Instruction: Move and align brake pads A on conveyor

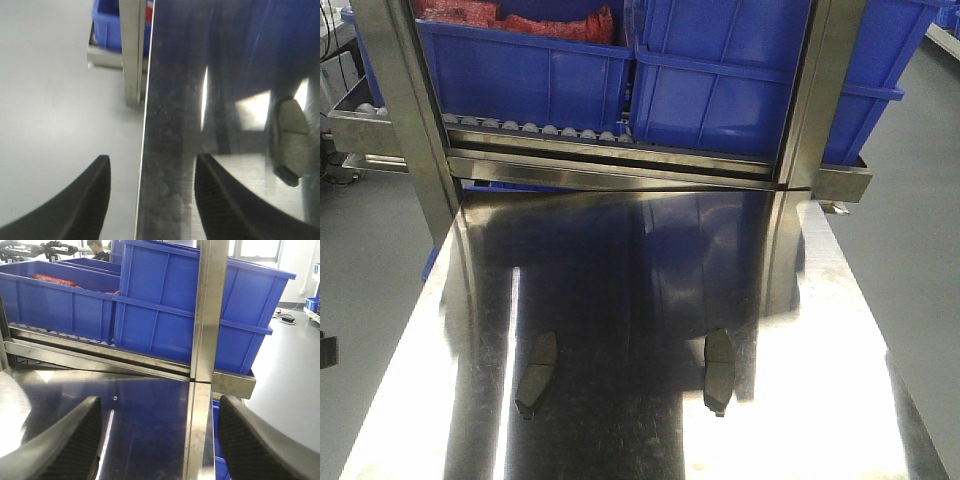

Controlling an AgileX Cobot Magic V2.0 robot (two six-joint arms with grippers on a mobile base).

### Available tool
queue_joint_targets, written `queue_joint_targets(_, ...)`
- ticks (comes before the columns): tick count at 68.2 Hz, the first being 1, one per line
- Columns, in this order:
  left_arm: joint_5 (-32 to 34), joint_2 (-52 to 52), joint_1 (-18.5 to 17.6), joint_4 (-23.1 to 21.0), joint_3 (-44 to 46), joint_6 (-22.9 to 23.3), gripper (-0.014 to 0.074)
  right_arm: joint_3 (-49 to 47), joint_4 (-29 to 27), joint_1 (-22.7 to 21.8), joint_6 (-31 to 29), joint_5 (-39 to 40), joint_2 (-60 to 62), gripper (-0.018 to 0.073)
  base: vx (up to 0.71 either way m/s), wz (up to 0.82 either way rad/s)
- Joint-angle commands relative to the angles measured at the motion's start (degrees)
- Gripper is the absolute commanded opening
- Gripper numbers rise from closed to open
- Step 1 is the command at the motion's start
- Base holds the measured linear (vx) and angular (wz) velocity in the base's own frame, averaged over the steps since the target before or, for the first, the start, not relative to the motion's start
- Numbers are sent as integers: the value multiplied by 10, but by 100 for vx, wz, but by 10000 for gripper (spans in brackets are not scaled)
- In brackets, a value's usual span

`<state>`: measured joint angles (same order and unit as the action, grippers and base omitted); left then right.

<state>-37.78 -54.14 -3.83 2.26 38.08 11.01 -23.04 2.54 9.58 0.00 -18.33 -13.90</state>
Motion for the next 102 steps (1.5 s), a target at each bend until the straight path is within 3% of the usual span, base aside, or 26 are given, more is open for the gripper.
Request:
queue_joint_targets(1, 37, -42, -11, -27, 37, -37, 377, -14, 2, -3, 0, 43, -8, 484, 0, 0)
queue_joint_targets(10, 25, -103, -63, -106, 91, -121, 377, -14, 2, -3, 0, 43, -8, 484, 0, 0)
queue_joint_targets(14, 25, -130, -89, -120, 113, -121, 377, -14, 2, -3, 0, 43, -8, 484, 0, 0)
queue_joint_targets(31, 24, -248, -177, -109, 201, -70, 377, -14, 2, -3, 0, 43, -8, 484, 0, 0)
queue_joint_targets(44, 10, -338, -234, -108, 255, -68, 377, -14, 2, -3, 0, 43, -8, 484, 0, 0)
queue_joint_targets(63, 11, -419, -246, -23, 267, 60, 421, -14, 2, -3, 0, 43, -8, 484, 0, 0)
queue_joint_targets(81, 34, -446, -246, -23, 268, 62, 540, -14, 2, -3, 0, 43, -8, 484, 0, 0)
queue_joint_targets(92, 36, -460, -246, -23, 269, 62, 545, -14, 2, -3, 0, 43, -8, 484, 0, 0)
queue_joint_targets(102, 0, -484, -246, -23, 305, 61, 545, -14, 2, -3, 0, 43, -8, 484, 0, 0)
